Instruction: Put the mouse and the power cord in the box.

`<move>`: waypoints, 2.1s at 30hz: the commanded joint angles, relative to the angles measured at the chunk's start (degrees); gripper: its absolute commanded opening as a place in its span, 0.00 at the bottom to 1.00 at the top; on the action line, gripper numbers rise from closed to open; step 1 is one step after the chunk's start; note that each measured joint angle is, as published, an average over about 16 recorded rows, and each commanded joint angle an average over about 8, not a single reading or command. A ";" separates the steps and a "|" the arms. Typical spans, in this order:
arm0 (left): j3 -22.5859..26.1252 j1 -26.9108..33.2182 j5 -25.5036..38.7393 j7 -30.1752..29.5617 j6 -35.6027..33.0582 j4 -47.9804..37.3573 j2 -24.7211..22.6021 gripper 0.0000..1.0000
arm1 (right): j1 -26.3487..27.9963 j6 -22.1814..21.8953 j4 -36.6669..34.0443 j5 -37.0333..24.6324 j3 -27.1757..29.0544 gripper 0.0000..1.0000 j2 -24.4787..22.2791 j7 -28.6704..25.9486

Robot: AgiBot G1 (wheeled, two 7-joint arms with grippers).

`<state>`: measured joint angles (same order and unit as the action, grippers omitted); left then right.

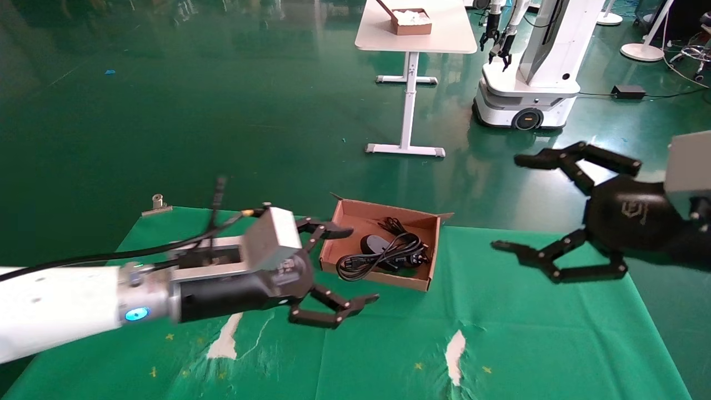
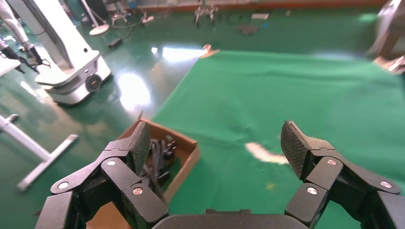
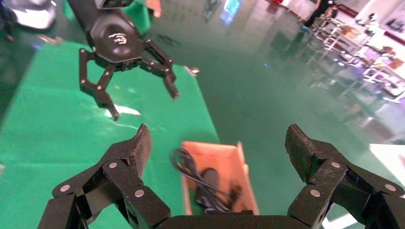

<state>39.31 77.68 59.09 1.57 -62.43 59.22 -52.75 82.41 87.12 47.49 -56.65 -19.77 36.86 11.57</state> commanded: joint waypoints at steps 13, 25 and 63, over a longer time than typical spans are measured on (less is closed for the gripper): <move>-13.70 -9.48 -10.13 -7.25 -13.69 8.45 10.43 1.00 | -10.39 -0.71 13.00 7.38 1.87 1.00 -0.92 -11.13; -23.10 -15.98 -17.10 -12.21 -23.10 14.24 17.60 1.00 | -19.07 -1.30 23.86 13.53 3.43 1.00 -1.69 -20.41; -23.36 -16.17 -17.30 -12.29 -23.34 14.36 17.80 1.00 | -20.86 -1.44 26.06 14.83 3.78 1.00 -1.86 -22.24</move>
<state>15.94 61.51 41.78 -10.72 -85.77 73.58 -34.95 61.54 85.67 73.56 -41.82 -15.99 35.00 -10.68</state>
